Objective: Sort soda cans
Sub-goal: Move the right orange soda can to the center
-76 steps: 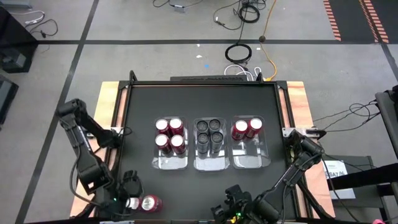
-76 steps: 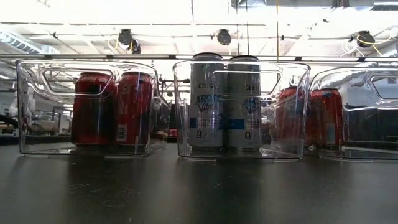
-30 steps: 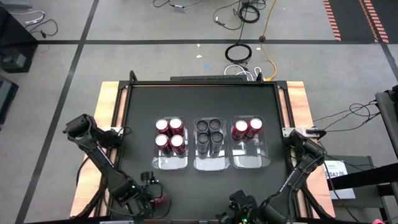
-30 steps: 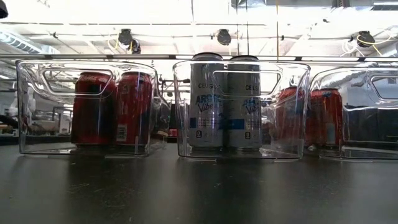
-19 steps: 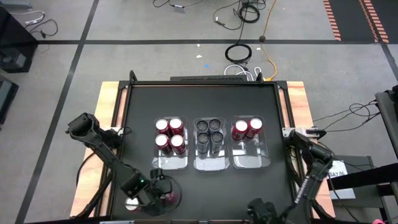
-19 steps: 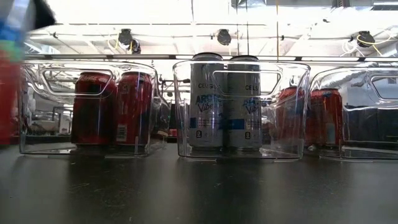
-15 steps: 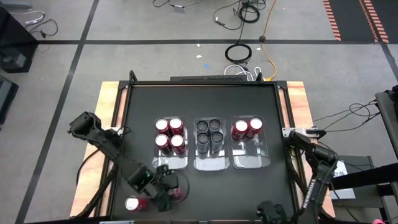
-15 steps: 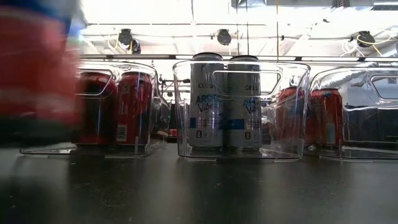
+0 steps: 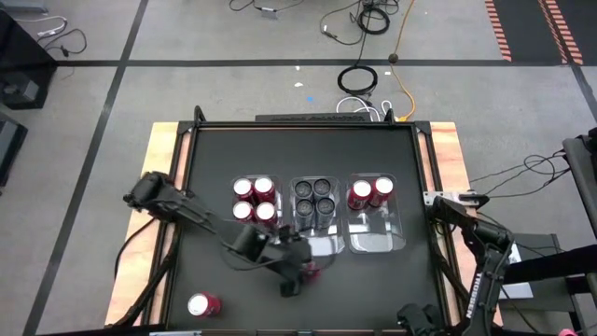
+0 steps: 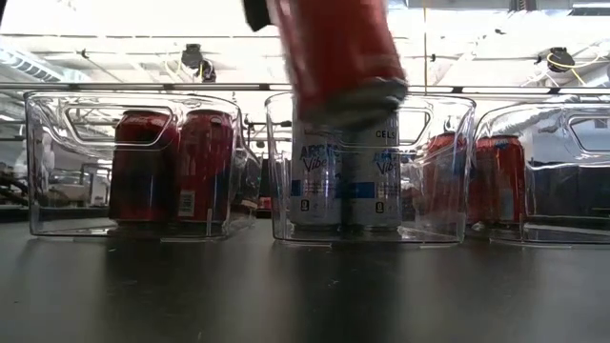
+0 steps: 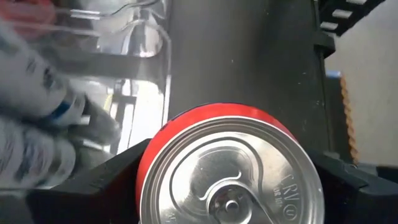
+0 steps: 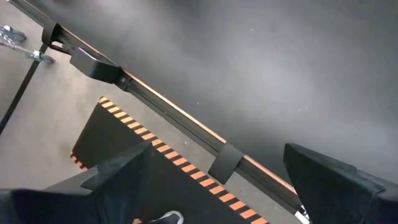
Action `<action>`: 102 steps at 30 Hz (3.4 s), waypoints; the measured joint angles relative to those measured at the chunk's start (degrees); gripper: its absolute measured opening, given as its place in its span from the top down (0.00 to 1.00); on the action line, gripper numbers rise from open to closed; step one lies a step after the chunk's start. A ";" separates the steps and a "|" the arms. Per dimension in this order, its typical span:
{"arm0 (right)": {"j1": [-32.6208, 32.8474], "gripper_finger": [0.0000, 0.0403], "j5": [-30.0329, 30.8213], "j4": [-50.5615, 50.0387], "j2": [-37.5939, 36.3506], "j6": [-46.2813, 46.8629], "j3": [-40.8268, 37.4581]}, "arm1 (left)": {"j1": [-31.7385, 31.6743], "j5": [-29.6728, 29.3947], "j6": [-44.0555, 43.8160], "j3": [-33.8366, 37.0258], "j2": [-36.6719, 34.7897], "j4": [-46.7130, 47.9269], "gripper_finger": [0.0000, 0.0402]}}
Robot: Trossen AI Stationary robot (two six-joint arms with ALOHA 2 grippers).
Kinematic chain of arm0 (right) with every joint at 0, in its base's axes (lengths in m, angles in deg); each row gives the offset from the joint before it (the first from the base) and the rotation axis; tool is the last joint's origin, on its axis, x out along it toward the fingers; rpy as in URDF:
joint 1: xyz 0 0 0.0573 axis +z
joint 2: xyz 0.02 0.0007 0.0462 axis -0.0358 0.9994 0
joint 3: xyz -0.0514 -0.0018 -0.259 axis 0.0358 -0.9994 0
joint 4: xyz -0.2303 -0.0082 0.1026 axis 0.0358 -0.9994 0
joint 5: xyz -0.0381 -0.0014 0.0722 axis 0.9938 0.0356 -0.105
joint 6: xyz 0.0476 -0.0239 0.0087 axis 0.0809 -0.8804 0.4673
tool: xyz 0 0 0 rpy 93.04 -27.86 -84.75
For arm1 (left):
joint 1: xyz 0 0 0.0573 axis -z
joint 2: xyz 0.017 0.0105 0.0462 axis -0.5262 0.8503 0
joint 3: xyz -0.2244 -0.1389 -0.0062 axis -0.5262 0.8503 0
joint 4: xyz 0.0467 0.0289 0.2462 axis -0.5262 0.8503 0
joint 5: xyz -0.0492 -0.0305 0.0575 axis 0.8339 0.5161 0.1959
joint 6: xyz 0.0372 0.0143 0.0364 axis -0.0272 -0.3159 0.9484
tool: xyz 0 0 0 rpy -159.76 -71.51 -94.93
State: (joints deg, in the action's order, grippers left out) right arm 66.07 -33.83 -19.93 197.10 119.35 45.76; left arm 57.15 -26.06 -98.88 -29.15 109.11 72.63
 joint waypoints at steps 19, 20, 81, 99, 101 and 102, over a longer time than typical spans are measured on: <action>2.24 0.12 -0.11 -0.17 0.00 -0.87 0.00 | -5.16 5.94 3.80 -26.39 21.51 11.45 0.19; 2.46 0.12 -0.09 -0.19 0.00 -0.87 0.00 | -5.30 6.02 2.52 -26.41 21.66 11.42 0.19; 4.43 0.12 -0.17 -4.43 -0.02 -2.40 0.00 | -4.16 6.08 -2.84 -28.14 23.24 11.09 0.19; 4.75 0.12 -0.20 -4.43 -0.04 -2.40 0.00 | -3.94 7.12 -2.91 -26.33 23.85 10.35 0.13; 4.76 0.12 -0.20 -4.43 -0.04 -2.40 -0.02 | -3.95 7.43 -2.92 -26.33 23.82 10.21 0.08; 4.76 0.12 -0.22 -4.43 -0.04 -2.40 0.00 | -3.93 7.43 -2.90 -26.33 23.82 10.16 0.07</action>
State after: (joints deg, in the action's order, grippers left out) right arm 70.83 -34.05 -24.36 197.06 116.94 45.76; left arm 53.22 -18.63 -101.78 -55.48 132.93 82.79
